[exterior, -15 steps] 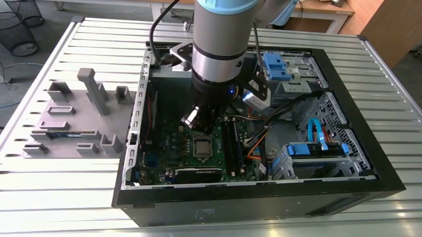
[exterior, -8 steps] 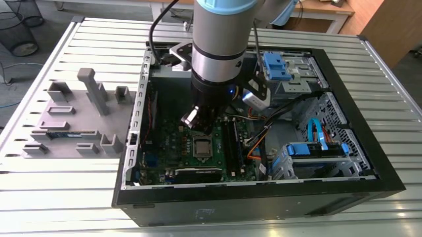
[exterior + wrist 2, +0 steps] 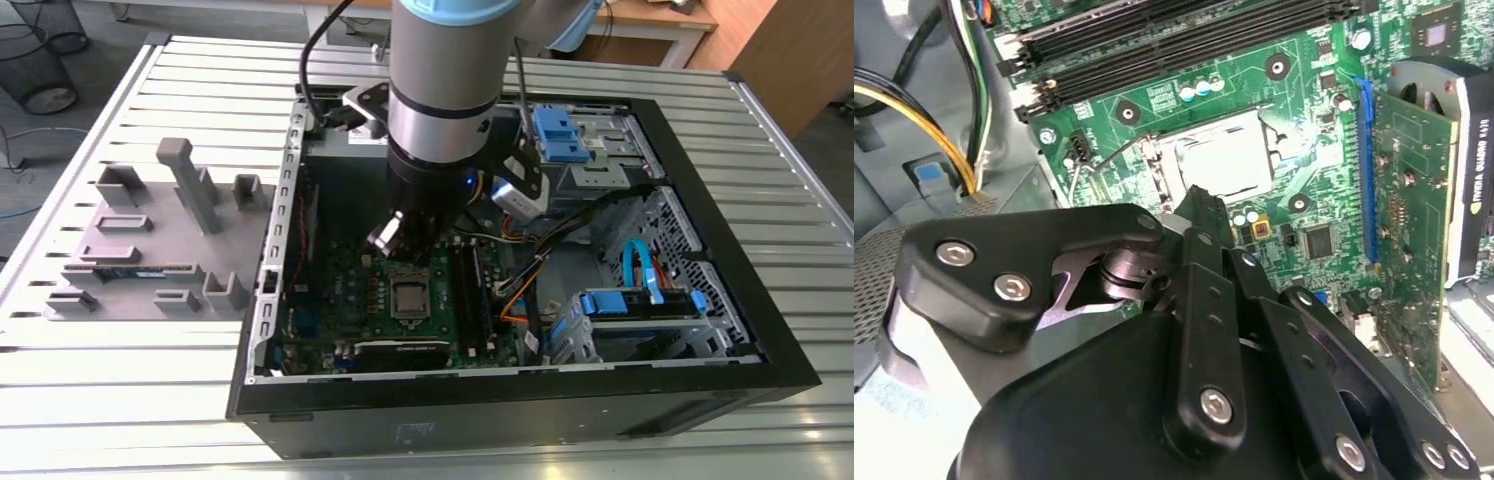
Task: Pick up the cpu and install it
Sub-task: 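Install the first cpu locking lever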
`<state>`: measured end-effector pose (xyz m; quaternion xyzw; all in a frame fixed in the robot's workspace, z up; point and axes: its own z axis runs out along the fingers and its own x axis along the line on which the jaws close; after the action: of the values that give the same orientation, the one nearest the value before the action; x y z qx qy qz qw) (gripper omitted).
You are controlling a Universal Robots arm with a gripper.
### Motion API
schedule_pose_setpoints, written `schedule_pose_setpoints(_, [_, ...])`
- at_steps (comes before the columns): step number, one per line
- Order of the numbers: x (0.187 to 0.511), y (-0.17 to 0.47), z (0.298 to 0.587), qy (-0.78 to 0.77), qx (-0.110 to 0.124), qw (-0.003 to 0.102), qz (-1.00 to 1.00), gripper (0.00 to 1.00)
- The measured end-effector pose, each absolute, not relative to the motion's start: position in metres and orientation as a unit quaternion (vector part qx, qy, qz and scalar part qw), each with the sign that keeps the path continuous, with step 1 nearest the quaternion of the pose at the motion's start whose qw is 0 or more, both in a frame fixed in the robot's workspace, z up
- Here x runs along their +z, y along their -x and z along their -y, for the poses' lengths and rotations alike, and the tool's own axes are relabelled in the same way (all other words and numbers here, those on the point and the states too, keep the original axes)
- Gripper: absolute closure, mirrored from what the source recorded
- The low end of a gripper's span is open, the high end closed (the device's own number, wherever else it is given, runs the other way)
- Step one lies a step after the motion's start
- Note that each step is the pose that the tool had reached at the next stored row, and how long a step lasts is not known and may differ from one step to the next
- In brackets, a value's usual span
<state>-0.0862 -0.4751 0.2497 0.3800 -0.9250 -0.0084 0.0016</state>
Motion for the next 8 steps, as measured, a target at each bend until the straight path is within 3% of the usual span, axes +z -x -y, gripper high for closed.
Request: schedule_pose_setpoints(8, [0.2496,0.0806,0.4733,-0.381,-0.044,-0.013,0.923,0.89])
